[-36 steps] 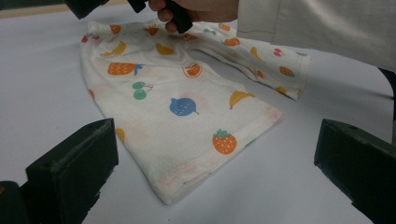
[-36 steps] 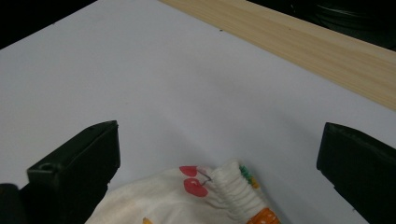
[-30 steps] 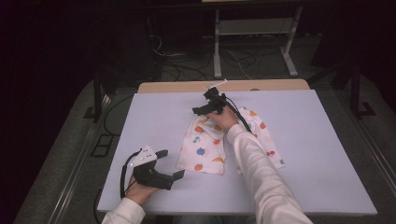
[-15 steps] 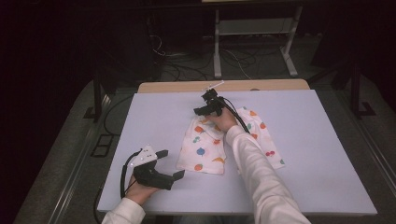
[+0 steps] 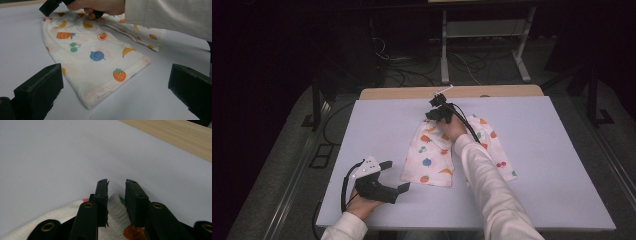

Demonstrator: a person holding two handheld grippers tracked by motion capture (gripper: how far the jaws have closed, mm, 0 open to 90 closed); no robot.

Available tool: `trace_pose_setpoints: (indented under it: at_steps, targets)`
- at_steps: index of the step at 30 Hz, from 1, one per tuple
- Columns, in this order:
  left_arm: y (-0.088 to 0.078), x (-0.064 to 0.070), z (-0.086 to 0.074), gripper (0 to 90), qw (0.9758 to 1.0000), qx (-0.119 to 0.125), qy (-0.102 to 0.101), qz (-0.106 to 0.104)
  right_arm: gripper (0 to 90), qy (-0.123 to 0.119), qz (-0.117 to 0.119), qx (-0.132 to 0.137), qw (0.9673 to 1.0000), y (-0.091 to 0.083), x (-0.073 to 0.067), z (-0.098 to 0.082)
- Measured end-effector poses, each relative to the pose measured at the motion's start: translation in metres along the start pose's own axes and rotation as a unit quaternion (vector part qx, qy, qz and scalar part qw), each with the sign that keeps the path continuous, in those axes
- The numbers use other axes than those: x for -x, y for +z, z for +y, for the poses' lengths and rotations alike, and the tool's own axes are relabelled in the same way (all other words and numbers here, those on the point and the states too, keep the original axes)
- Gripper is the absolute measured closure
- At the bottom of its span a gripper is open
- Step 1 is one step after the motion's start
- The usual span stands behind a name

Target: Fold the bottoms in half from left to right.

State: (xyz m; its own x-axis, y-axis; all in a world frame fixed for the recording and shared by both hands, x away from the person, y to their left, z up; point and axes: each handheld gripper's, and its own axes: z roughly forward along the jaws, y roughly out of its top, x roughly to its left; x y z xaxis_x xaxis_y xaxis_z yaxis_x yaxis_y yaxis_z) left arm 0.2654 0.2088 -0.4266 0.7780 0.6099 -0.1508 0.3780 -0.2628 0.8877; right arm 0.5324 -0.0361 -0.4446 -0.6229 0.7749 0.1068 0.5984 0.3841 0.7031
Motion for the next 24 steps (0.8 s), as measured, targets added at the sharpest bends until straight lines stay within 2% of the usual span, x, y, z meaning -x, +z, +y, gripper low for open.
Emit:
trace_pose_setpoints:
  at_steps: [3, 7, 15, 24]
  targets:
    - [0.0003, 0.0000, 0.0000, 0.0, 1.0000, -0.001, 0.000, 0.000, 73.8, -0.017, -0.011, -0.006, 0.9998, 0.0007, -0.0033, 0.0000]
    - [0.0001, 0.0003, 0.0001, 0.0, 1.0000, 0.000, 0.001, 0.000, 83.6, -0.023, -0.016, -0.005, 0.9996, -0.0012, -0.0044, 0.0013]
    - [0.0008, 0.0003, 0.0000, 0.0, 1.0000, -0.001, 0.000, -0.001, 88.6, -0.022, -0.005, -0.018, 0.9996, -0.0016, -0.0028, -0.0001]
    - [-0.0005, -0.0016, 0.0003, 0.0, 1.0000, 0.004, -0.008, 0.003, 89.0, -0.007, 0.003, -0.013, 0.9999, -0.0080, -0.0047, 0.0020]
